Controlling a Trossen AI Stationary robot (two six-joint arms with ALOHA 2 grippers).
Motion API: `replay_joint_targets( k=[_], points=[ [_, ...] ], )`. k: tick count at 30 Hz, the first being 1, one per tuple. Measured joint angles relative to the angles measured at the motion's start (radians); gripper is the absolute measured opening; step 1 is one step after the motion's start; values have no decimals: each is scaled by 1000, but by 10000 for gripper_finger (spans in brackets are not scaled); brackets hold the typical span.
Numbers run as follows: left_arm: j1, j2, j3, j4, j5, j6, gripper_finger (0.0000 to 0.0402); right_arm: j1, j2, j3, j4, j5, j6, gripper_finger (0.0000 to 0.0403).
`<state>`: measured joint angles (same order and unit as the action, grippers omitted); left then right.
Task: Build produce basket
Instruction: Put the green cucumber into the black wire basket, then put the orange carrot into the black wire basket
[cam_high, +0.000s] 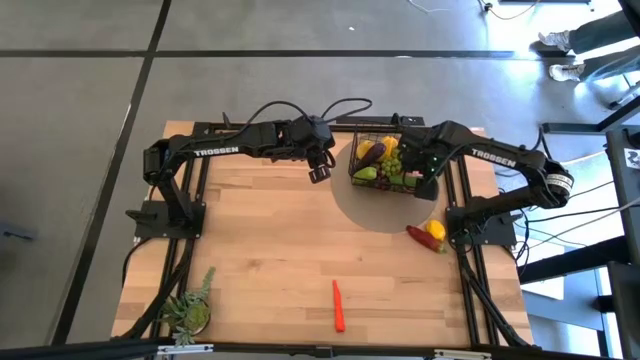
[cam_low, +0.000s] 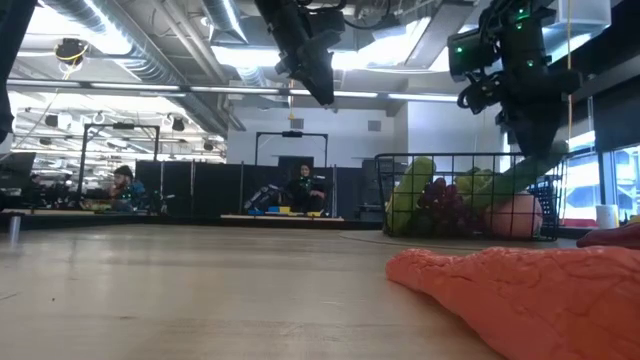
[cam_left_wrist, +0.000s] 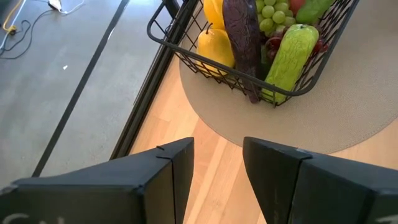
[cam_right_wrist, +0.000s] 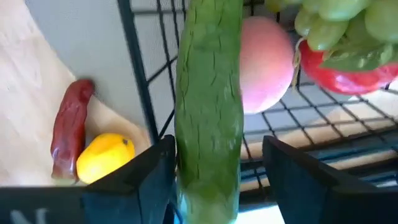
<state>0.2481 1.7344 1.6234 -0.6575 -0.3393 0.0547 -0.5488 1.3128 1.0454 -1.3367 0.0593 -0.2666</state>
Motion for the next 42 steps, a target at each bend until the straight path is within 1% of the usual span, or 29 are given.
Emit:
replay_joint_targets(
  k=[4,8,12,15,20,22,25,31,33,35,38,42],
  points=[
    [0,0,0,-1,0,-1,127,0,-7,50,-35,0,9,230],
    [0,0,0,-1,0,-2,127,0,-45,106,-40,0,35,230],
    [0,0,0,-1,7,-53,127,0,-95,143,-42,-10,57,229],
    [-1,-3,0,-18,54,-110,127,0,-135,159,-42,-41,76,228],
    [-24,-11,-1,-62,183,-243,127,0,-207,162,-41,-84,77,228],
    [-41,-11,-1,-82,208,-328,127,0,-233,162,-37,-88,70,228],
    [-75,-11,-1,-122,208,-502,127,0,-271,162,-34,-88,46,228],
    [-173,-11,-1,-208,213,-980,127,0,-337,162,-24,-88,-6,228],
    [-211,-11,-1,-221,246,-1134,127,0,-350,162,-15,-88,-6,228],
    [-255,-11,-1,-231,282,-1248,127,0,-363,162,-16,-95,-6,228],
    [-323,-11,-1,-226,298,-1379,127,0,-377,162,-15,-172,-19,228],
    [-398,-11,-1,-221,287,-1531,127,0,-394,162,-14,-346,-75,228]
  ],
)
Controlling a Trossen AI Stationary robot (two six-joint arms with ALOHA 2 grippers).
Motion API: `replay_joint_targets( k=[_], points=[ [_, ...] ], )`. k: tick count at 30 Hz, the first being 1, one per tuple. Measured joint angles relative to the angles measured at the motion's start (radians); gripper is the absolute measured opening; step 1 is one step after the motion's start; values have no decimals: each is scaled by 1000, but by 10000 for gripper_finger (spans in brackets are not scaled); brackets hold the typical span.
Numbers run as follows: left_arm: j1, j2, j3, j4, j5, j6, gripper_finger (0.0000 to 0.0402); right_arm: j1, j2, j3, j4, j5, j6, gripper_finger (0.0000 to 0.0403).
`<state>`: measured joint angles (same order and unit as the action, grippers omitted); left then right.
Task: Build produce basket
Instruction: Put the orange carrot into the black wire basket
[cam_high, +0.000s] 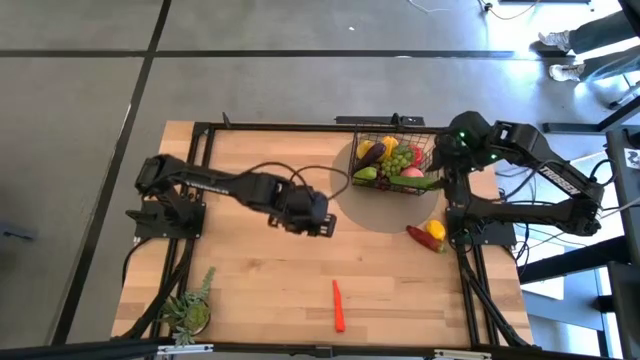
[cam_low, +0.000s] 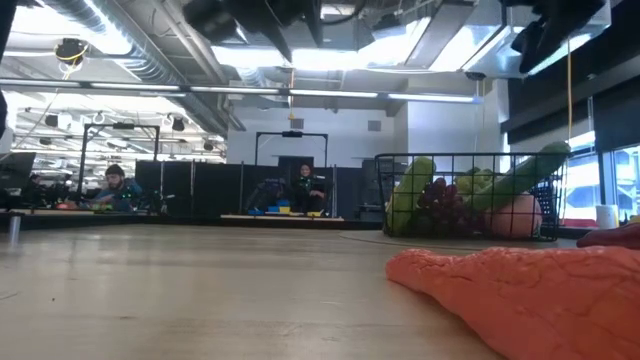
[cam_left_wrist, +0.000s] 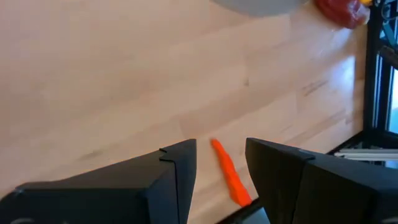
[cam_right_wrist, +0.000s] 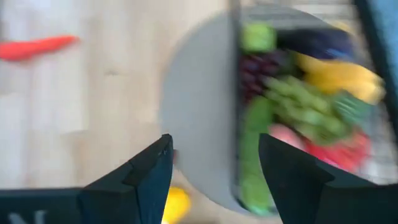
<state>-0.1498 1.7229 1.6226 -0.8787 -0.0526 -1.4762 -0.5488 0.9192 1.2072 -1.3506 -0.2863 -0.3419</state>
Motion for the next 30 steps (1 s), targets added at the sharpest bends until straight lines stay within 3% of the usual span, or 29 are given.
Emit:
replay_joint_targets(
  k=[4,8,16,25,30],
  points=[
    [-67,9,1,7,-13,-85,127,0,0,0,2,-138,-7,228],
    [-136,32,0,22,-17,-174,127,0,0,0,9,-209,-7,228],
    [-238,141,0,188,-74,-316,127,0,0,0,9,-214,-56,228],
    [-266,311,1,591,-90,-346,127,11,-3,0,16,-232,-59,228],
    [-275,402,0,702,-75,-379,127,18,-10,0,19,-239,-104,228]
  ],
)
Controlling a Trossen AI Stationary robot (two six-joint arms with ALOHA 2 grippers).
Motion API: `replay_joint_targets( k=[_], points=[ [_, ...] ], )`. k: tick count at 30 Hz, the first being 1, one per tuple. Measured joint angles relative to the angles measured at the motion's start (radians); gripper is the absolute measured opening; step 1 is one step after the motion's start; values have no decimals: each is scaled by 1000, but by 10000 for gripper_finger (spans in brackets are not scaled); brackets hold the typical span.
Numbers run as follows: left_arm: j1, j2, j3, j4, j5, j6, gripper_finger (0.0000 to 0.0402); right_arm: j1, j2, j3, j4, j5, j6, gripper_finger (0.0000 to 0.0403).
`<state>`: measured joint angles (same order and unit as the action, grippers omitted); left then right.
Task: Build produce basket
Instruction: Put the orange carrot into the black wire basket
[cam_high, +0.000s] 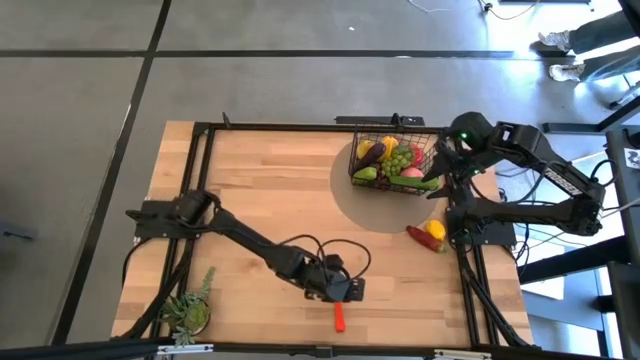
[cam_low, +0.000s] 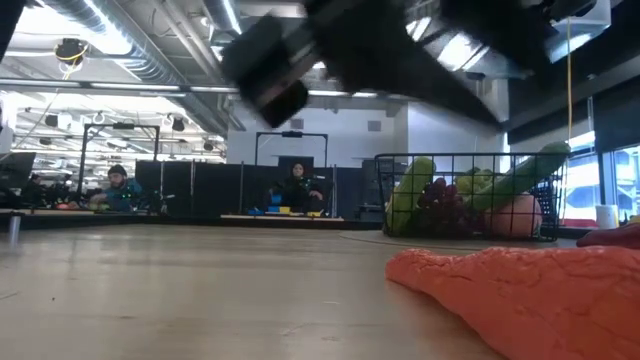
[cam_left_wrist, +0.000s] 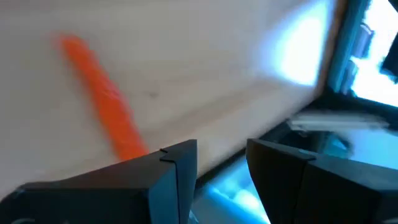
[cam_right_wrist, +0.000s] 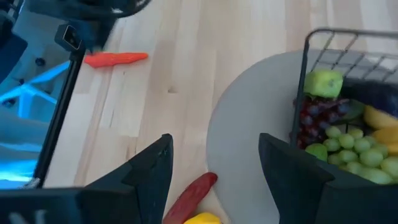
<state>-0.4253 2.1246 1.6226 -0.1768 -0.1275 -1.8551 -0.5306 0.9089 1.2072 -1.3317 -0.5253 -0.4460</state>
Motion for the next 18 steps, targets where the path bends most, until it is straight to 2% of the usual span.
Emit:
replay_joint_targets(
  k=[2,18],
  points=[
    [-2,20,-1,22,-6,-14,127,4,-5,0,3,-2,-9,228],
    [-22,9,0,-154,-2,-134,127,8,-15,0,10,-26,-60,228]
  ],
)
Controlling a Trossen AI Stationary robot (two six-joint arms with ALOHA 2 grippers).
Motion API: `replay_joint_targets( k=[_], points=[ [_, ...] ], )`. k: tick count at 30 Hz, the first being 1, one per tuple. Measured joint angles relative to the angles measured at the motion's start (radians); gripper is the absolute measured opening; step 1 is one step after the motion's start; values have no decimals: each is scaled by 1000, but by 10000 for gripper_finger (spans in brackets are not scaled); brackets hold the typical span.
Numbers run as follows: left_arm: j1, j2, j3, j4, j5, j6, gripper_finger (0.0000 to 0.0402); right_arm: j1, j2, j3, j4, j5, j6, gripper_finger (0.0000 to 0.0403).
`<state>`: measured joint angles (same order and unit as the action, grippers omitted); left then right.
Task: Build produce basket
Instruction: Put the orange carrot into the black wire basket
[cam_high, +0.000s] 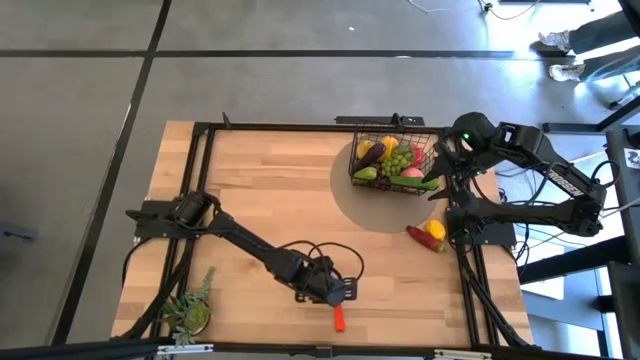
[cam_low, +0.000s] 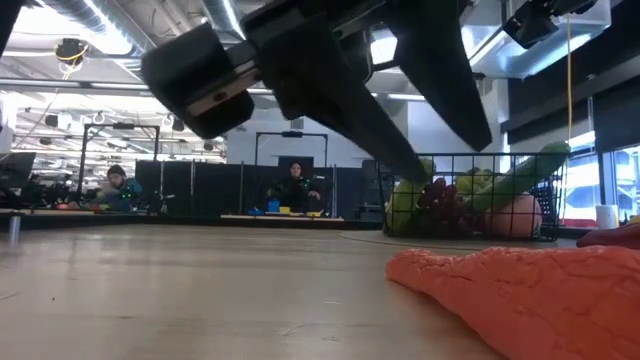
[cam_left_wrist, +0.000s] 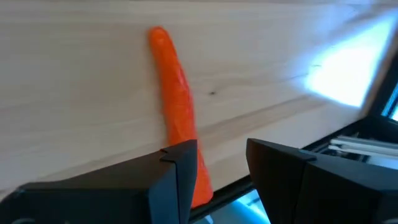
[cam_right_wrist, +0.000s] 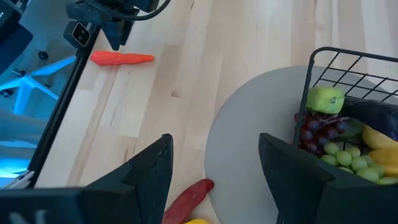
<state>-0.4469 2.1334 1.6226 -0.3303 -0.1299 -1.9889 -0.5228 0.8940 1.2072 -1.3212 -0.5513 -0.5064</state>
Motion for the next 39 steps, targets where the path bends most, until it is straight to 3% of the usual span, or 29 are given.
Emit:
replay_joint_targets(
  k=[15,39],
  points=[
    [19,3,0,-72,-62,-20,127,0,0,0,0,0,0,228],
    [30,39,1,-51,-10,-25,127,0,0,0,2,0,0,228]
  ],
)
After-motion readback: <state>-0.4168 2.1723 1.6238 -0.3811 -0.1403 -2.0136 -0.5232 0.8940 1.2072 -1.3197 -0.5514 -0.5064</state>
